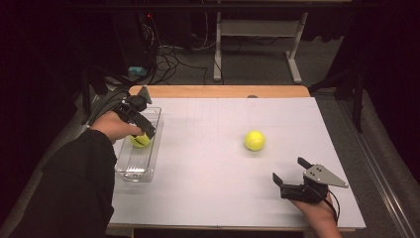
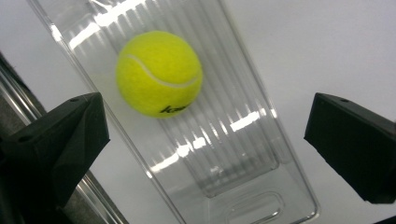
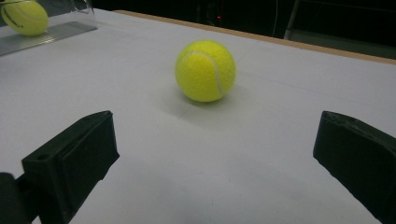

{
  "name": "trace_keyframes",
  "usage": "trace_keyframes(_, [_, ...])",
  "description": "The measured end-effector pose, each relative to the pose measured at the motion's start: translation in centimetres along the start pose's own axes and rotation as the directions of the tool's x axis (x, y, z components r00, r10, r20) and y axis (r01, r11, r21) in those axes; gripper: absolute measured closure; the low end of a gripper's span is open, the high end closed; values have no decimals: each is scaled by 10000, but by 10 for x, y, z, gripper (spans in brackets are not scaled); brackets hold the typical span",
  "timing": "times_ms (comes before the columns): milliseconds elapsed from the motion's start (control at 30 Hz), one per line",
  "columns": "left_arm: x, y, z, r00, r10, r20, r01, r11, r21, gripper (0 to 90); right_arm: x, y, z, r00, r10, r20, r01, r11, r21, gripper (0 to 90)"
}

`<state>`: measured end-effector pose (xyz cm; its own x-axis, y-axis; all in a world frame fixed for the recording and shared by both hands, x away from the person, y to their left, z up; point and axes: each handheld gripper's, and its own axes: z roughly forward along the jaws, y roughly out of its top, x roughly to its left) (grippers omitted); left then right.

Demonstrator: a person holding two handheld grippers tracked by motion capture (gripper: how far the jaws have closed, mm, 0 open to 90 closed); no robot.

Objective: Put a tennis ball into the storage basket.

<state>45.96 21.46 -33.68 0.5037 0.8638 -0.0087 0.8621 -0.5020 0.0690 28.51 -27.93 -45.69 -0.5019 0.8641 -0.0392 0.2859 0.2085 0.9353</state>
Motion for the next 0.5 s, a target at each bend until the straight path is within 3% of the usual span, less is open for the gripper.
trace_keyframes(100, [-9,1,0,9996,270,-33,-269,9996,59,7,0,0,1,10000,-25,13,25,10000,-8,0])
trace_keyframes(167, [-24,3,2,9983,589,-49,-589,9983,15,7,0,1,1,10000,-8,30,8,10000,-14,0])
trace_keyframes(233, [-27,3,3,9976,682,-89,-682,9977,-7,7,0,1,1,10000,24,27,-24,10000,-22,0])
trace_keyframes(267, [-36,5,6,9962,867,-57,-866,9962,38,7,-1,1,1,10000,54,48,-54,10000,-32,0])
trace_keyframes(400, [-49,9,12,9923,1239,-81,-1238,9923,91,7,-2,1,2,9999,127,82,-126,9999,-13,0])
trace_keyframes(500, [-58,10,14,9900,1402,129,-1400,9901,-143,7,-3,-1,3,9997,221,113,-221,9997,42,0])
